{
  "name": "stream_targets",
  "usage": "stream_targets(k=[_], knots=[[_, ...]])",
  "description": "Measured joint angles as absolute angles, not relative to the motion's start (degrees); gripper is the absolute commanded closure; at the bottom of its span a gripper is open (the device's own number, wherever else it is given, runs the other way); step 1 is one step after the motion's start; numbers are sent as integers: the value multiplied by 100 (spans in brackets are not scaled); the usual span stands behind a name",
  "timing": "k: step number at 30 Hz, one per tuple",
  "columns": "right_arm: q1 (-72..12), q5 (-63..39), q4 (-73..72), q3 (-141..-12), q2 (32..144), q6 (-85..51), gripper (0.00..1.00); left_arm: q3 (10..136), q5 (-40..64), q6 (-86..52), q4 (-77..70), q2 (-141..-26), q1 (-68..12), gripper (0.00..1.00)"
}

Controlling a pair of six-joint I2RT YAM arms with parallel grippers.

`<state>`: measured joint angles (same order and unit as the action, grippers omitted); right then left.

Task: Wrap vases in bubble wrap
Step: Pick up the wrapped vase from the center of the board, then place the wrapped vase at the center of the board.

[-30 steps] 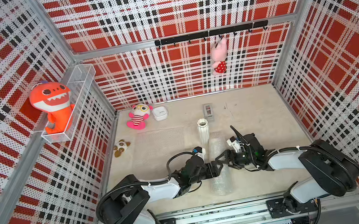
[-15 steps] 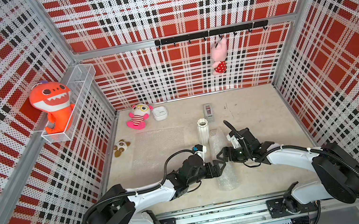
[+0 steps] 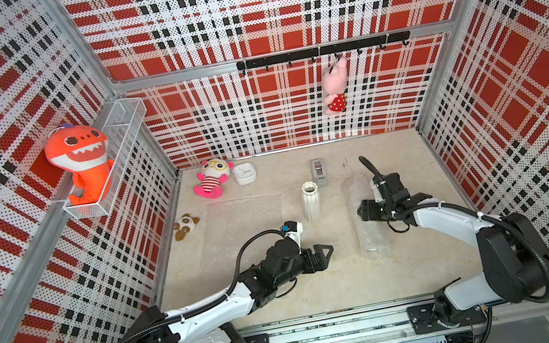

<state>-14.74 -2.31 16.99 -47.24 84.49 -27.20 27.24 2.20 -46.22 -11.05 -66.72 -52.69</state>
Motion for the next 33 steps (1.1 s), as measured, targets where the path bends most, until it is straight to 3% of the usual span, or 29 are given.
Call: stream_targets(k=[10, 16, 28, 33], knots=[[-1004, 679, 1837, -5951, 9585, -1918, 30, 2515, 56, -4563, -939, -6189, -5140, 6], [-847, 1181, 1612, -6657, 10304, -1634, 23, 2443, -134, -4563, -921, -6095, -5103, 5], [-923, 1271, 1949, -6670, 10267, -1437, 1, 2443, -438, -4578, -967, -5999, -4978, 5], [-921, 1271, 2252, -6683, 10116, -1431, 0, 2443, -436, -4576, -972, -6029, -4978, 5]])
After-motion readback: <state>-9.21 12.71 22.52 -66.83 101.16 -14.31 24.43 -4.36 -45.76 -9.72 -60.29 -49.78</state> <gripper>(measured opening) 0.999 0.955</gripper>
